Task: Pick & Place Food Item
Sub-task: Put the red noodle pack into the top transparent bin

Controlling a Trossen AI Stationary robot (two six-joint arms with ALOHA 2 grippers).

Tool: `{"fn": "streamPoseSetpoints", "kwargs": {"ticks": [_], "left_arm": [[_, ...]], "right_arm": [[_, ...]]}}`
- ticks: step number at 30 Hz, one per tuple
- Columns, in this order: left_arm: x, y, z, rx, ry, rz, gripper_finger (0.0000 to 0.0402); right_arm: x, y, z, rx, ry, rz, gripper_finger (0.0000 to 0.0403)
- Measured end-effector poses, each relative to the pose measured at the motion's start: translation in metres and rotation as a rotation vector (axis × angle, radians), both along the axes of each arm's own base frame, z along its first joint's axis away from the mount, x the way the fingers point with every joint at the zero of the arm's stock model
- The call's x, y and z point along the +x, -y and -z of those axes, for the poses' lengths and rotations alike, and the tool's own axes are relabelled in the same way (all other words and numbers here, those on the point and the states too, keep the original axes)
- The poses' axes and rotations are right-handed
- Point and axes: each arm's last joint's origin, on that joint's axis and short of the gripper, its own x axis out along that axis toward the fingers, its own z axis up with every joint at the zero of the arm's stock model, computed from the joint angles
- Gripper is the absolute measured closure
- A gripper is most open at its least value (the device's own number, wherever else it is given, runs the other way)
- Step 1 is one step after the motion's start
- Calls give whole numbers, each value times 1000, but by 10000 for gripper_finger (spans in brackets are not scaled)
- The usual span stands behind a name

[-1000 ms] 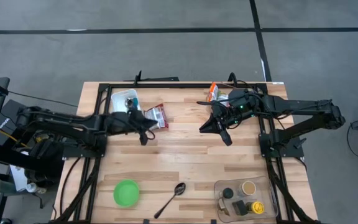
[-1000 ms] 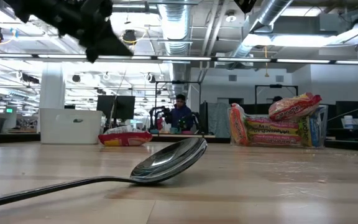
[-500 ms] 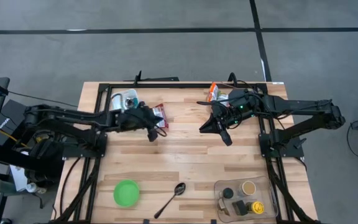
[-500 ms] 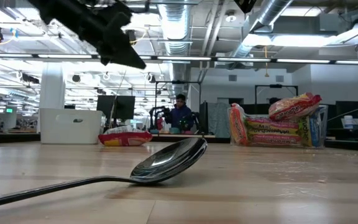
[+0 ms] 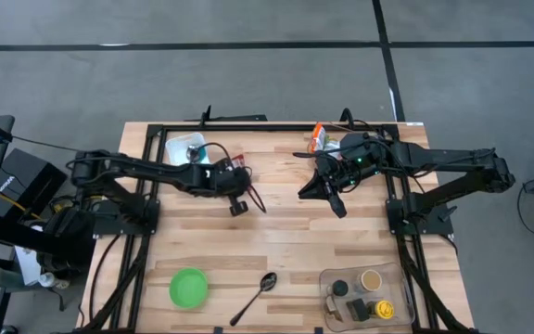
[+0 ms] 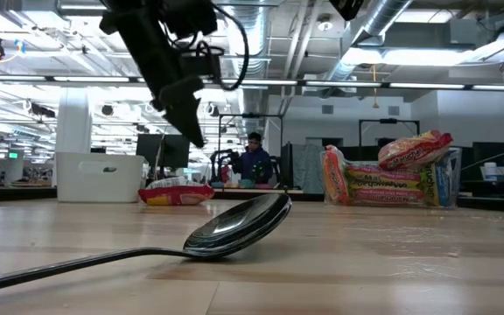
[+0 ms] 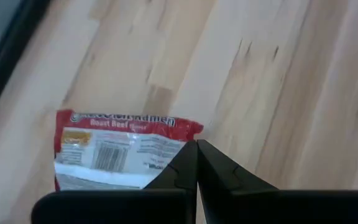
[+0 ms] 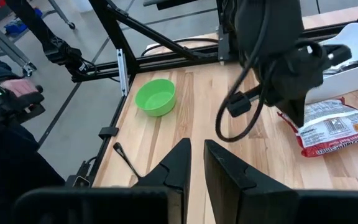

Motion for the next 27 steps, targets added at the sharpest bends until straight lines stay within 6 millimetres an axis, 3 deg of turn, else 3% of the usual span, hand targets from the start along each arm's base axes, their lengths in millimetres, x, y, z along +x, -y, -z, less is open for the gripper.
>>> {"fn": "streamPoseSetpoints", "kwargs": {"ticks": [8, 20, 27], "left_arm": [[1, 0, 14, -20, -85, -23, 401], [-1, 3, 11, -113, -64, -12, 399], [-5, 3, 13, -117, -112, -8, 338]], "right_arm": [[0, 0, 1, 0, -8, 0, 363], [-1, 0, 1, 0, -11, 0, 363], [-1, 0, 1, 0, -12, 0, 363]]}}
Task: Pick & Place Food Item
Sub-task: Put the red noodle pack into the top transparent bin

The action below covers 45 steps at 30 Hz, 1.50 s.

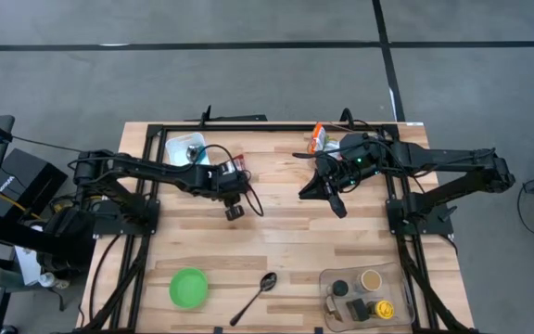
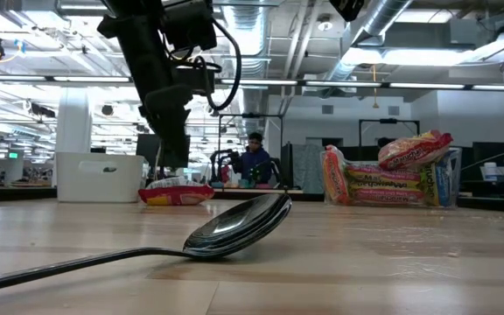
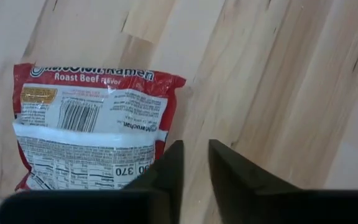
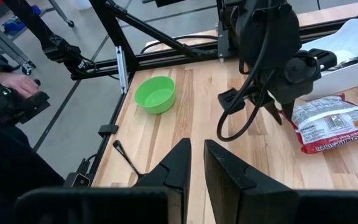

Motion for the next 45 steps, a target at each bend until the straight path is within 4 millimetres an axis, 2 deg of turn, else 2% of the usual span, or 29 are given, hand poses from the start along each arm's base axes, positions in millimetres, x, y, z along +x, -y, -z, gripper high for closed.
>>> {"fn": "streamPoseSetpoints", "kwargs": {"ticks": [5, 10, 24, 37, 45], "left_arm": [[2, 0, -1, 2, 24, 1, 280], [2, 1, -1, 3, 28, 8, 251], [-1, 0, -1, 52, 3, -49, 238], [-9, 1, 2, 50, -95, -45, 188], [-10, 1, 15, 50, -183, -37, 175]], "right_arm": [[0, 0, 0, 0, -1, 0, 363], [0, 0, 0, 1, -1, 0, 363], [0, 0, 0, 1, -2, 0, 363], [0, 0, 0, 10, -4, 5, 363], [0, 0, 0, 10, -2, 5, 363]]}}
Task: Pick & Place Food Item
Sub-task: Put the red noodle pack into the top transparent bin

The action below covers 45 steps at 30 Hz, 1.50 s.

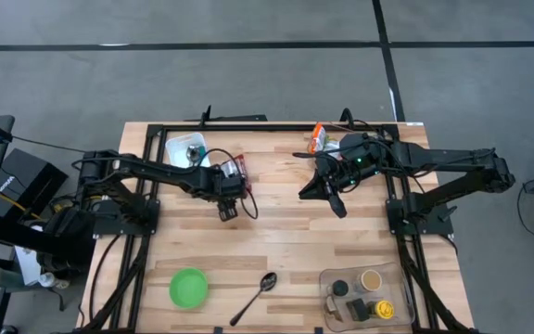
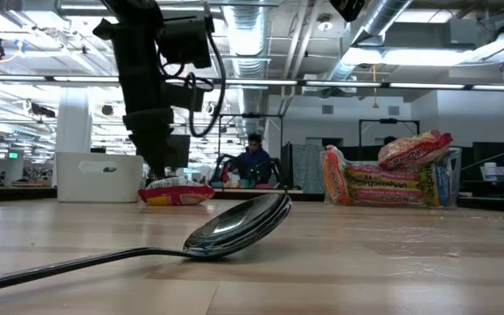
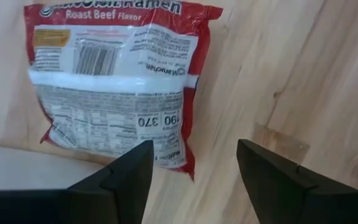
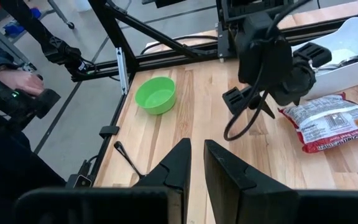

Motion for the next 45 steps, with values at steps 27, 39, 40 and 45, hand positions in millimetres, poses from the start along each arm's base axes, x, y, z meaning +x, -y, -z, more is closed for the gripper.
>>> {"fn": "streamPoseSetpoints", "kwargs": {"ticks": [27, 39, 40, 45], "left_arm": [[7, -3, -3, 130, 11, 113, 147], [10, -2, -3, 98, 36, 155, 147], [11, -2, -3, 100, 44, 156, 147], [14, -2, -5, 129, 47, 237, 147]], "right_arm": [[0, 1, 0, -10, 2, -2, 363], [0, 1, 0, -13, 3, -3, 363], [0, 1, 0, -15, 4, -4, 363], [0, 1, 0, -33, 9, -13, 363]]}}
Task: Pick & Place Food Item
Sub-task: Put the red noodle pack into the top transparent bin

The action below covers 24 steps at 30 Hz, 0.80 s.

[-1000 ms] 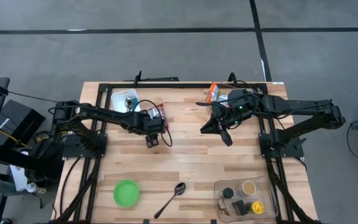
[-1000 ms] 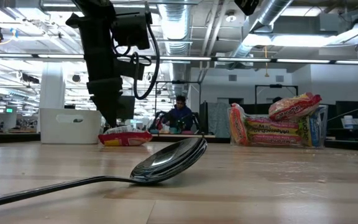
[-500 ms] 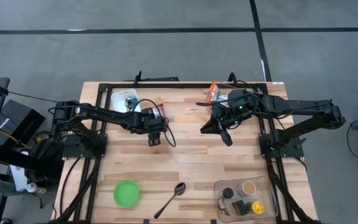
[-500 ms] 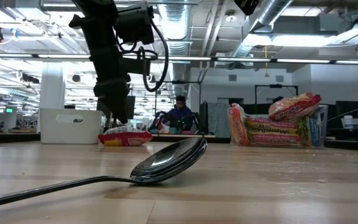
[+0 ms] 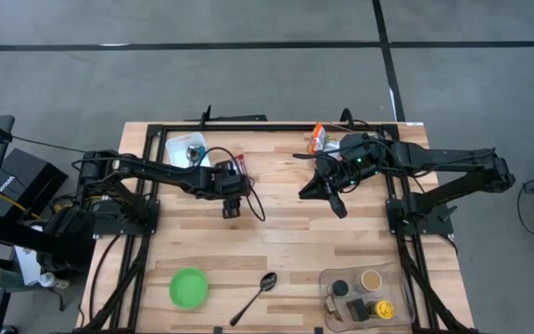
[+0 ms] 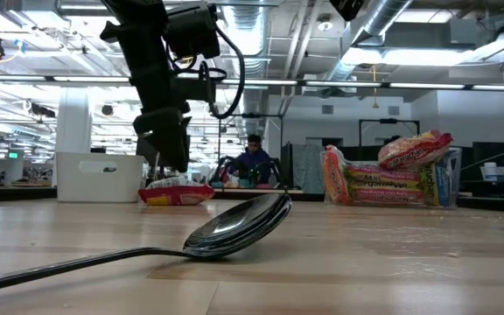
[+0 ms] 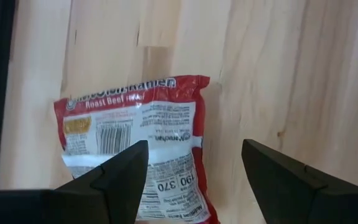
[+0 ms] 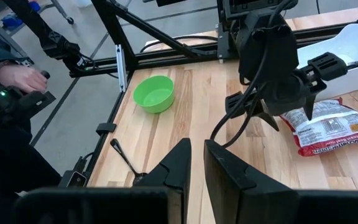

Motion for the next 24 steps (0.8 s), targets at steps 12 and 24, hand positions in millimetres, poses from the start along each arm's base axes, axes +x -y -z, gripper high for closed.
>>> {"fn": "streamPoseSetpoints", "kwargs": {"ticks": [12, 24], "left_arm": [[4, 1, -1, 21, -16, 138, 147], [7, 0, 8, 19, -40, 140, 147]], "right_arm": [[0, 0, 0, -3, 1, -2, 363], [0, 0, 0, -37, 11, -20, 363]]}}
